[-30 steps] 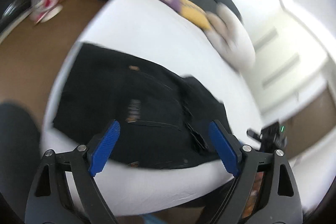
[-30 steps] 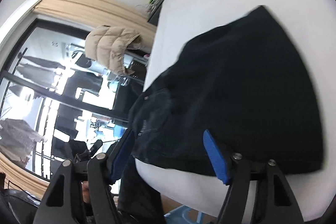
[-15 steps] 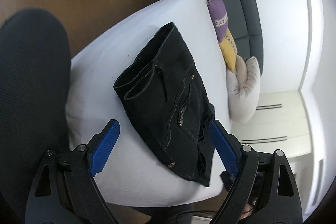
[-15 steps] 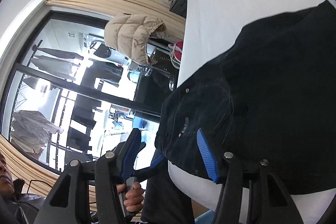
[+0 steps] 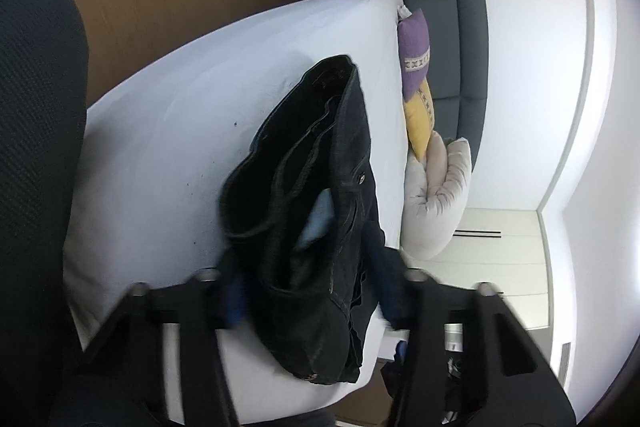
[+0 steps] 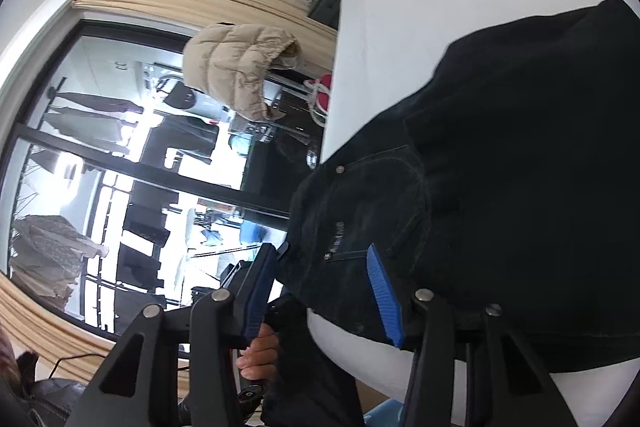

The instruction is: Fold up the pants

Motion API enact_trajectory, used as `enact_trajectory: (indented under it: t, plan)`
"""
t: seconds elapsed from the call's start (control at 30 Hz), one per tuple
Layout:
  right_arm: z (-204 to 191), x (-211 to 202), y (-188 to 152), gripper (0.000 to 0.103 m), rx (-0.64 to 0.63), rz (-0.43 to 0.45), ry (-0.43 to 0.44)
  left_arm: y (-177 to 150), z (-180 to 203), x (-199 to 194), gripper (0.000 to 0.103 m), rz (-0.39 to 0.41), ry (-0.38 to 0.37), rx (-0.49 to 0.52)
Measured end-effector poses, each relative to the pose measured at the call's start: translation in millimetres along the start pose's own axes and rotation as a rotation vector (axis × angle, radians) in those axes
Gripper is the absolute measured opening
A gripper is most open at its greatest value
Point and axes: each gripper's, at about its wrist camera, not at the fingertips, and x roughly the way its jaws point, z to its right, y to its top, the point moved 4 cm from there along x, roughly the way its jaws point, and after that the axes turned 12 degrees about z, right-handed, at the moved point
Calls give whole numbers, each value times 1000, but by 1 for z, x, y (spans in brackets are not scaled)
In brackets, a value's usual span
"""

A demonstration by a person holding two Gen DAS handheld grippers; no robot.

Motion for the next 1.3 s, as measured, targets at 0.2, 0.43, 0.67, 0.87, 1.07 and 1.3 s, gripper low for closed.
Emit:
enact_trajectory:
  t: [0.2,0.43,0.67,0.87,1.07,1.3]
  plan:
    - [22,32,11,28,0,-82,-118,0,-4,-4,16,-12,-11,15]
    - [46,67,24,23,-12,-148,-211,-1,15,-4,14,6,15,100]
    - [85,77,11,0,40,-152,-277,-8,55,0,13,22,24,263]
    - [92,69,6,0,51,-125,-243,-37,123,16,14,5,-6,493]
    - [77,7,37,72,82,46,-127,-107,190,45,14,-74,-27,777]
    - [71,-60,68,85,57,39,-13,-235,200,119,14,-248,2,1151]
